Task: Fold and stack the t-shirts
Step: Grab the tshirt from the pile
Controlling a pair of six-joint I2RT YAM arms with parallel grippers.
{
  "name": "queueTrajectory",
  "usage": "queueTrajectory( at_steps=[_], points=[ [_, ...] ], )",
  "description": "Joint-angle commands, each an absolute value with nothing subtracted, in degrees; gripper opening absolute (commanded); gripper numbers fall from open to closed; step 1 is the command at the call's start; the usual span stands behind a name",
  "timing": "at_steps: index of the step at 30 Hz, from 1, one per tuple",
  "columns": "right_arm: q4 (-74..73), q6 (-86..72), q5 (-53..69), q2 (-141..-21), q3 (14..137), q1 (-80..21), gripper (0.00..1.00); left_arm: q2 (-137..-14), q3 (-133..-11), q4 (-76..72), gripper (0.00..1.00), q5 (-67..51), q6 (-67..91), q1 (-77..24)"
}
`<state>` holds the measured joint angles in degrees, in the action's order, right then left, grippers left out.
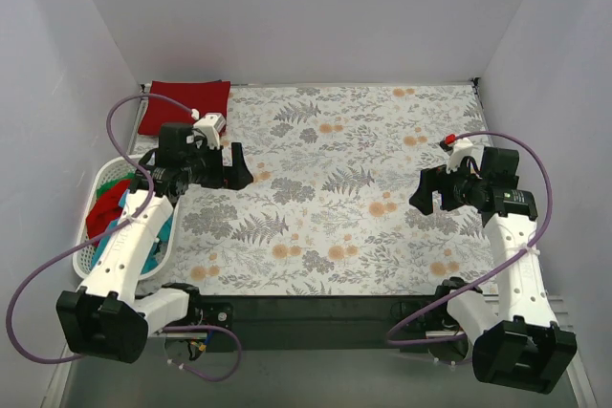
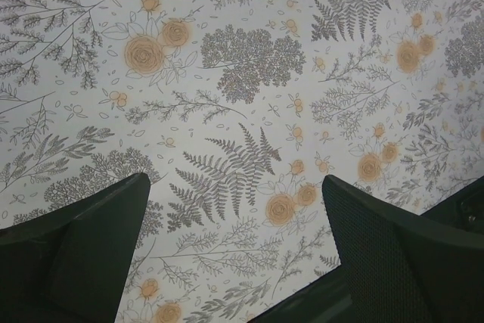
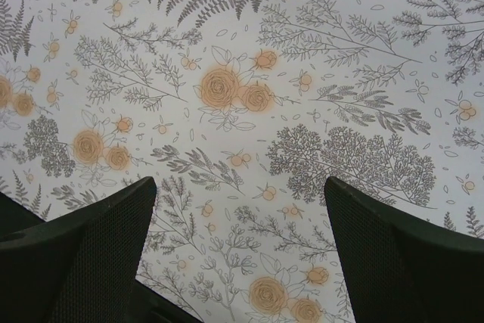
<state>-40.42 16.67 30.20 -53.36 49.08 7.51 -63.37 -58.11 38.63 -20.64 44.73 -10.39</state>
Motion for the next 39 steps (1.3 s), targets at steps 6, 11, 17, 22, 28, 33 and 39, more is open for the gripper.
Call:
queueTrajectory(
  at_steps=[6, 11, 17, 22, 28, 33, 39],
  points=[
    [-47.2, 22.6, 30.8, -57.5, 54.6, 7.7, 0.98, -72.8, -74.9, 50.8, 0.98, -26.1, 37.8, -6.7],
    [-47.4, 23.9, 32.6, -58.6, 54.5, 7.7, 0.98, -79.8, -91.3, 66.5, 0.98, -25.1, 26.2, 2.3],
    [-47.3, 25.8, 33.8, -60.7, 55.0, 7.7, 0.98, -86.5, -95.3, 78.7, 0.91, -15.8, 18.6, 14.1],
    [-47.4, 26.5, 33.6, -61.1, 53.7, 7.6, 0.98, -83.4, -85.8, 78.6, 0.88, -12.9, 14.1, 24.7],
    [-47.4, 26.0, 34.2, -62.0, 53.8, 7.6, 0.98, -78.3, -71.1, 71.2, 0.89, -9.3, 8.3, 32.5],
    [-47.5, 25.2, 34.1, -63.2, 54.5, 7.6, 0.98, -77.5, -63.0, 65.1, 0.93, -9.8, 7.0, 34.4],
    [-47.5, 24.4, 33.8, -64.3, 55.3, 7.4, 0.98, -79.5, -61.2, 62.1, 0.77, -15.6, 8.4, 34.4]
  ],
)
